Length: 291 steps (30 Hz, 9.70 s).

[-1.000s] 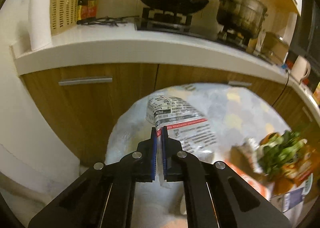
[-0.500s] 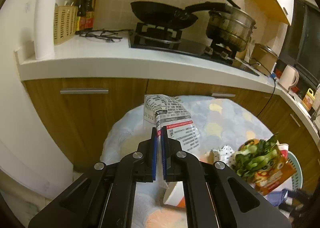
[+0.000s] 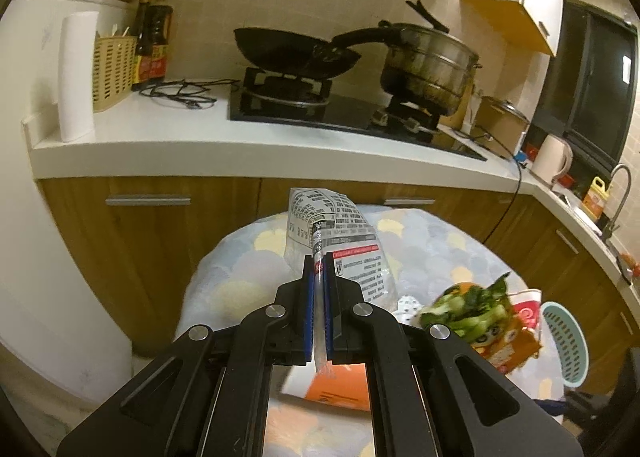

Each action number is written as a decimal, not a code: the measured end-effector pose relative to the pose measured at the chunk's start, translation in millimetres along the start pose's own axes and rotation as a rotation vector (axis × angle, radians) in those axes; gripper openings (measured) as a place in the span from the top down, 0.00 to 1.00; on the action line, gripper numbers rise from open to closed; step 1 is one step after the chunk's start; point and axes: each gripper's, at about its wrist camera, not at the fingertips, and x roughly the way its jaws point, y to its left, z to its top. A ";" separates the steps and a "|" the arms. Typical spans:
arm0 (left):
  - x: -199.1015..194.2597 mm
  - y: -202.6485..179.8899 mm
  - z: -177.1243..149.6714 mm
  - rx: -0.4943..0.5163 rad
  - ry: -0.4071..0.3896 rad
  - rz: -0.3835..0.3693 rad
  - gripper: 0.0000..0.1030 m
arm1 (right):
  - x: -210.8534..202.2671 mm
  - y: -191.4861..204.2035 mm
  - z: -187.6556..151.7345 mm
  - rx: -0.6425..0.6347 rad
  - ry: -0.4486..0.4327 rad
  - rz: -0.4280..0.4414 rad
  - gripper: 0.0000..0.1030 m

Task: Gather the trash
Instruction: 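Carry the plastic bag and milk carton over the blue wastebasket with both tools, then open both tools to drop the bag and carton into the wastebasket, then grasp the orange paper cup with the left tool while the right tool grasps a snack wrapper, then carry the orange cup and wrapper over the wastebasket with both tools, then open both tools to drop the cup and wrapper into the wastebasket, then grasp a bok choy stalk with each tool from the table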

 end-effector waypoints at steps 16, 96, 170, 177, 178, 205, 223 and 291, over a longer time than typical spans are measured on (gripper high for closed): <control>-54.7 -83.8 20.1 0.118 -0.098 -0.110 0.98 | -51.4 5.4 0.1 -0.033 -0.084 0.084 0.67; -6.6 -226.0 -54.1 0.169 0.074 -0.156 0.48 | -91.5 -130.9 -29.9 0.347 -0.233 -0.326 0.52; 16.4 -28.2 -59.6 -0.117 0.072 0.067 0.35 | 42.1 -22.3 40.3 0.301 0.027 -0.089 0.83; 11.2 -37.6 -56.1 -0.105 0.059 0.039 0.35 | 5.6 -15.0 32.9 0.241 -0.014 -0.094 0.96; 10.0 -40.6 -54.4 -0.103 0.055 0.029 0.35 | 0.6 -14.5 32.2 0.238 -0.023 -0.095 0.96; 5.9 -242.3 -54.8 0.184 0.069 -0.266 0.35 | -157.4 -165.1 -15.8 0.496 -0.325 -0.405 0.96; 92.9 -422.5 -120.4 0.371 0.361 -0.486 0.34 | -181.6 -305.2 -130.6 0.843 -0.193 -0.563 0.96; 2.0 -61.3 -62.0 -0.103 0.166 0.047 0.30 | -19.9 -29.5 4.8 0.195 -0.125 -0.142 0.62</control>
